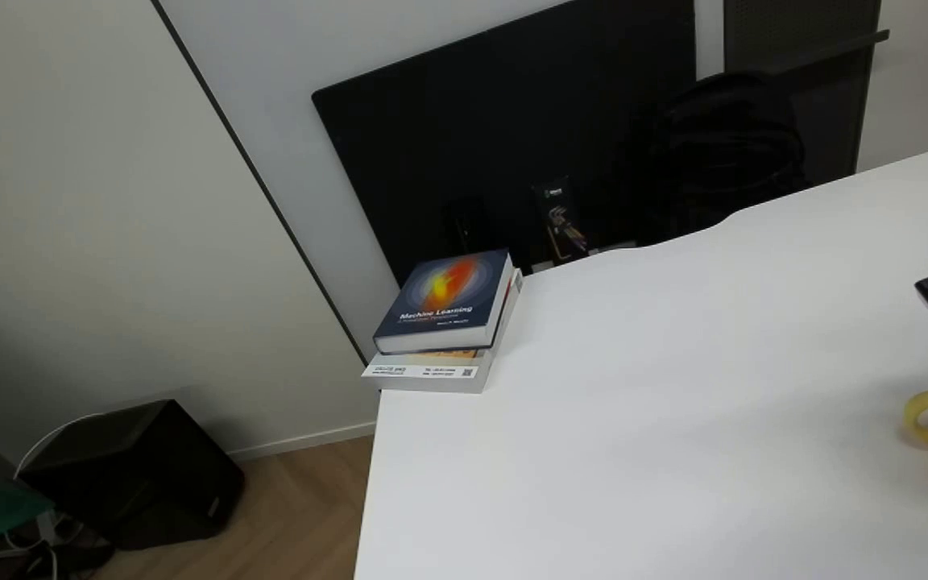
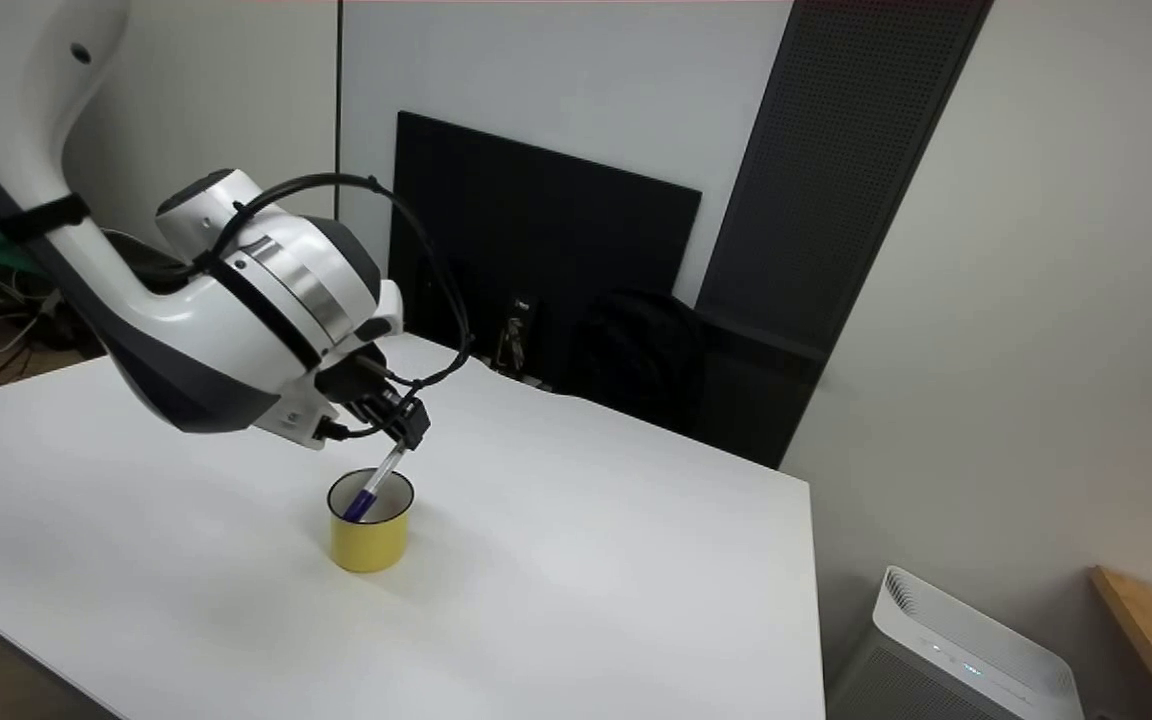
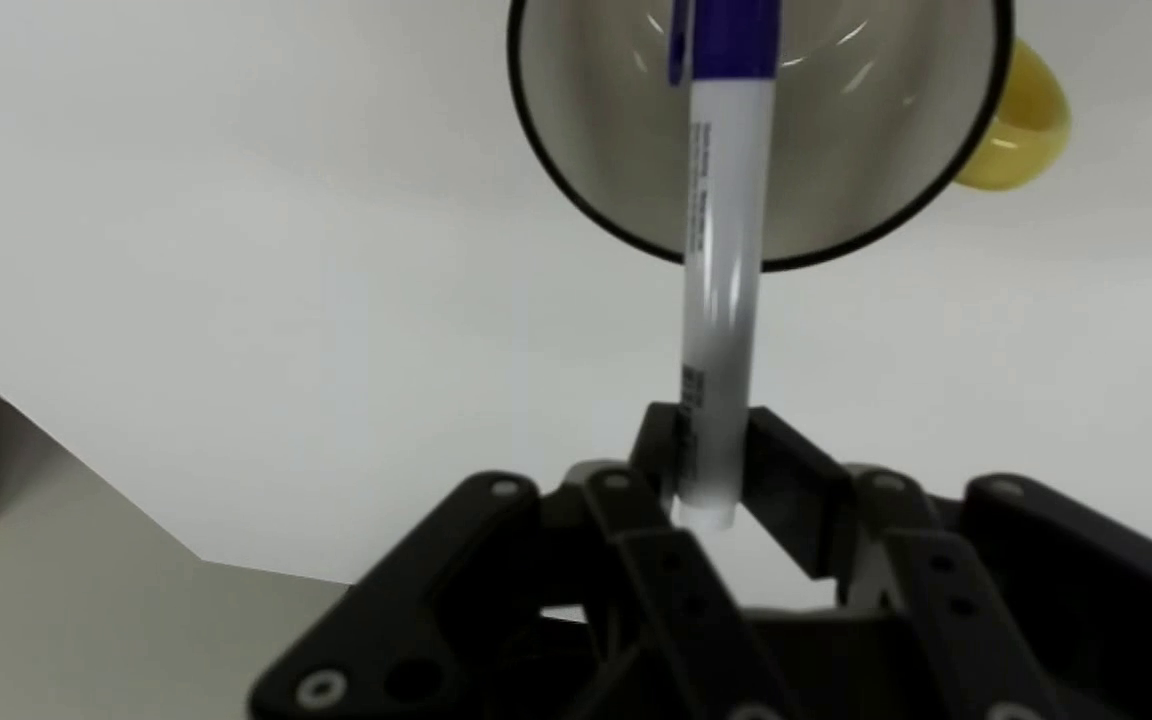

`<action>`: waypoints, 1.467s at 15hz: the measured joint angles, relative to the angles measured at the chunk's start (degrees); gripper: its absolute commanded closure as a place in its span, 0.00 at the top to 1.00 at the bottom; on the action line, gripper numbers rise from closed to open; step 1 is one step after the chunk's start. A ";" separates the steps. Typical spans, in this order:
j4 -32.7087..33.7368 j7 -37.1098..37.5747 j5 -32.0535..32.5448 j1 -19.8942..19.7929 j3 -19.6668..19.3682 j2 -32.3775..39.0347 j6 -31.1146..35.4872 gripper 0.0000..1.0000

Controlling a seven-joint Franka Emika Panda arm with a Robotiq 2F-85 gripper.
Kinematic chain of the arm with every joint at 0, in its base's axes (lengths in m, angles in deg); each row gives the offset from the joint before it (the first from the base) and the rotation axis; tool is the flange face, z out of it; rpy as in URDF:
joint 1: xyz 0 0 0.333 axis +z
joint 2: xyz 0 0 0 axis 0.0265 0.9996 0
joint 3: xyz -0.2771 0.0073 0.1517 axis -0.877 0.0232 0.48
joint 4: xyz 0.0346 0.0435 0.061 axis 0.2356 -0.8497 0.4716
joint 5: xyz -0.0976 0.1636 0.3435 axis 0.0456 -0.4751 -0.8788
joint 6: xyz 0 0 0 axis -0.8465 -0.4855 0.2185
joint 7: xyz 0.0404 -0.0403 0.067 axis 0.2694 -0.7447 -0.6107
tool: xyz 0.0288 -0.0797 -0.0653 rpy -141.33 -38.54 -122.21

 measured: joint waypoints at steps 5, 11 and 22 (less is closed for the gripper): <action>-1.12 -0.44 -0.88 -0.43 0.61 0.10 0.00 0.34; -4.80 -23.42 -26.30 -3.50 7.94 0.17 -0.14 0.81; -2.56 -59.19 -60.66 -10.56 20.63 -0.37 -1.00 1.00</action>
